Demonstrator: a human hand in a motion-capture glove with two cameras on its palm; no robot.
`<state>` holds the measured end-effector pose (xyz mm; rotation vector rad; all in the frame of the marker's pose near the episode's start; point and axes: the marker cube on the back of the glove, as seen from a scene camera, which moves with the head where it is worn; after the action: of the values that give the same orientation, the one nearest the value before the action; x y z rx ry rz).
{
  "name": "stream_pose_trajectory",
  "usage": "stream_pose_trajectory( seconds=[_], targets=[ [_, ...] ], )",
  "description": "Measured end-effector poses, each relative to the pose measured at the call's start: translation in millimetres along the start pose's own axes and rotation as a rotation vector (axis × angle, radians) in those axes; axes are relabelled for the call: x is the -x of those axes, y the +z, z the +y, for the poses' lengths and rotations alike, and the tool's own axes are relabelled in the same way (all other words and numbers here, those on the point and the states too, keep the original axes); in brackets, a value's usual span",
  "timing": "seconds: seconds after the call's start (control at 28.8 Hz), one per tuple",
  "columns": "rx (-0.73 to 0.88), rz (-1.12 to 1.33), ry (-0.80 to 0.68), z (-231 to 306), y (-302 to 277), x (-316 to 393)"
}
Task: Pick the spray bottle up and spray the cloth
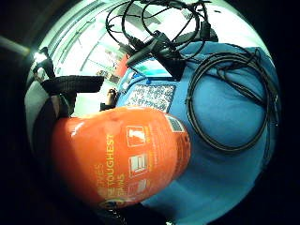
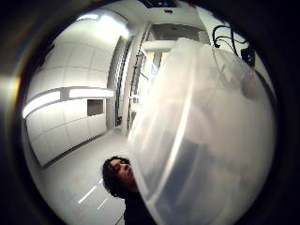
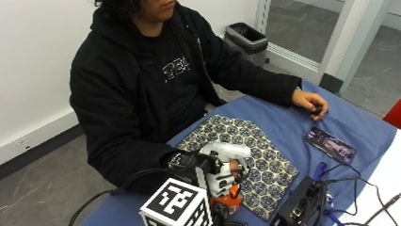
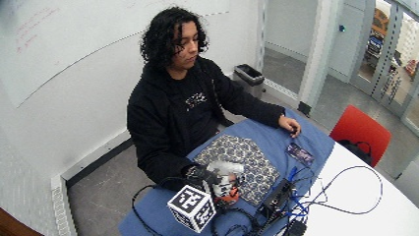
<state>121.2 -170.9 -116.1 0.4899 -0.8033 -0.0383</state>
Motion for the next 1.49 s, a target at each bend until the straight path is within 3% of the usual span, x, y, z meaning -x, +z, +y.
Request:
stream_pose_trajectory(
  seconds=[0.35, 0.59, 0.8, 0.9, 1.11, 1.49],
  targets=[
    [-0.003, 0.01, 0.002, 0.0, 2.0, 0.9],
    [0.074, 0.07, 0.121, 6.9, 6.4, 17.7],
    [0.329, 0.193, 0.258, -4.3, 31.7, 59.4],
    [0.528, 0.309, 0.362, 7.0, 37.5, 78.6],
    [0.775, 0.577, 0.503, 6.2, 66.8, 90.6],
    [1.065, 0.919, 0.726, 11.4, 92.6, 77.9]
  ],
)
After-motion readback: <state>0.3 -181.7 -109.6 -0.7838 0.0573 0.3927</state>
